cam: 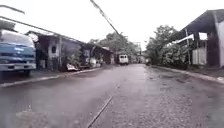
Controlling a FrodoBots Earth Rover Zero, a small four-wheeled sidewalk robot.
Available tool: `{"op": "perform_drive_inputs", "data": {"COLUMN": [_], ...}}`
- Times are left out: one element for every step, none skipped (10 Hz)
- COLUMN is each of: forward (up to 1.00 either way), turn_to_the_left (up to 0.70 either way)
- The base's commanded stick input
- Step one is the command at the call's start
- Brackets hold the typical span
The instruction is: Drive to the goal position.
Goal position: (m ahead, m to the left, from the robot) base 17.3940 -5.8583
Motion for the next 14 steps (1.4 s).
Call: {"op": "perform_drive_inputs", "data": {"forward": [1.00,1.00,1.00,1.00,1.00,1.00,1.00,1.00,1.00,1.00,1.00,1.00,1.00,1.00], "turn_to_the_left": [0.00,0.00,0.00,0.00,0.00,0.00,0.00,0.00,0.00,0.00,0.00,0.06,0.27,0.21]}}
